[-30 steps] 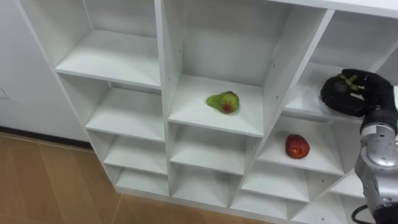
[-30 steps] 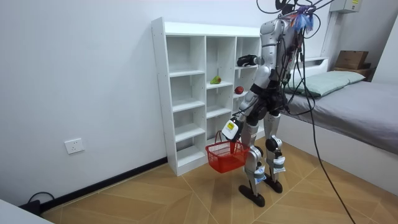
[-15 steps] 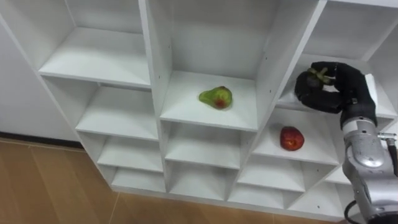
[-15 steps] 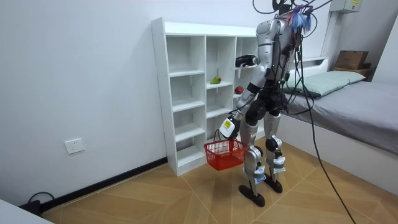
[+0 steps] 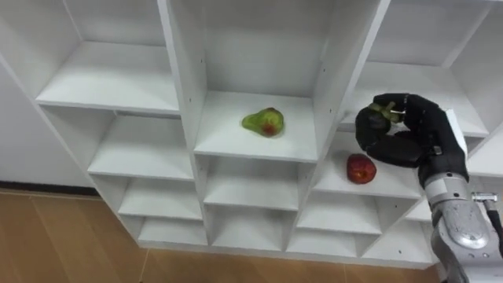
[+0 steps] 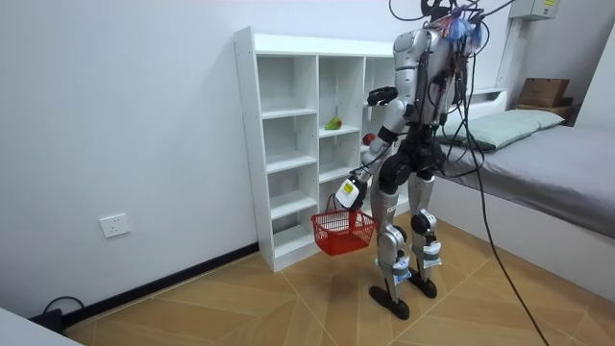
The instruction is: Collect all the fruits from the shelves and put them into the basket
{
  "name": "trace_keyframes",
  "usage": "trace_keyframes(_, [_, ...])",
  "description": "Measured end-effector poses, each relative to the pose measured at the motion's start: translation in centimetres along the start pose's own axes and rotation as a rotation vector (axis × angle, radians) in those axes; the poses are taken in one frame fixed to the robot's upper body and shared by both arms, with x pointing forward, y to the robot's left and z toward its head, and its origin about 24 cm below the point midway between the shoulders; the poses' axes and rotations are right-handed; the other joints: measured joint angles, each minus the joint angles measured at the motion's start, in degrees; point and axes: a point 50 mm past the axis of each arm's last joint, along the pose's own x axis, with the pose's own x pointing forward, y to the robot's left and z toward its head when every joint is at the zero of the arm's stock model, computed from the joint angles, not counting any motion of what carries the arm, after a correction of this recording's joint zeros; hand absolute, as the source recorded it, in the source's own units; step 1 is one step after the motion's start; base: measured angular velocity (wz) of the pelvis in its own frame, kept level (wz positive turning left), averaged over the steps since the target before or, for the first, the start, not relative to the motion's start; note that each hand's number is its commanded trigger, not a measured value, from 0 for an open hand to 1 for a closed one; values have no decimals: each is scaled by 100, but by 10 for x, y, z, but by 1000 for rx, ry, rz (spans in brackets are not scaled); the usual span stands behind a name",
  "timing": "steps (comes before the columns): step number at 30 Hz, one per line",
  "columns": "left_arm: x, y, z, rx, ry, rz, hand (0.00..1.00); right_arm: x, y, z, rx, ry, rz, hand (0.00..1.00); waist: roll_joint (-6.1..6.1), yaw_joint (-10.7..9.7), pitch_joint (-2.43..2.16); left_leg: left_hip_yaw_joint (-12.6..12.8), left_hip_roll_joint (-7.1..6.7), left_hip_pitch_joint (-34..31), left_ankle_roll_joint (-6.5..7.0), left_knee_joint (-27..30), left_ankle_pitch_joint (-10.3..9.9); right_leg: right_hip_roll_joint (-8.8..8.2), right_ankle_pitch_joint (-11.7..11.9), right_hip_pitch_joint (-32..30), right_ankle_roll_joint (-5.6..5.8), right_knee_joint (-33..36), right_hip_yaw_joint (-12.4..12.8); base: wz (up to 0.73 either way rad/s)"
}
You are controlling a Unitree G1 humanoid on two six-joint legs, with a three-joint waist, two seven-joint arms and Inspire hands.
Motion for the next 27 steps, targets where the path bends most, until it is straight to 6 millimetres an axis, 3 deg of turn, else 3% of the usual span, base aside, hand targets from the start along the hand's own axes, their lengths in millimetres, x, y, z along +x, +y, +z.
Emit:
trace_keyframes(9, [0, -5, 10, -2, -51, -12, 100, -15, 24, -4, -4, 16, 116, 100, 10, -36, -20, 140, 6, 21, 0, 0, 2, 0, 1, -70, 2, 10, 120, -8])
trace_keyframes(17, [-1, -15, 17, -27, -63, -51, 100, -20, 48, -1, 36, 11, 226, 100, 105, -219, 11, 153, 56, -76, -1, 5, 1, 25, 16, -138, -22, 33, 134, 0])
trace_keyframes(27, [0, -22, 31, -68, -89, -79, 100, -24, 58, -5, 32, 47, 298, 100, 106, -202, -1, 186, 50, -156, -3, 4, 1, 35, 17, -230, -21, 24, 226, 0])
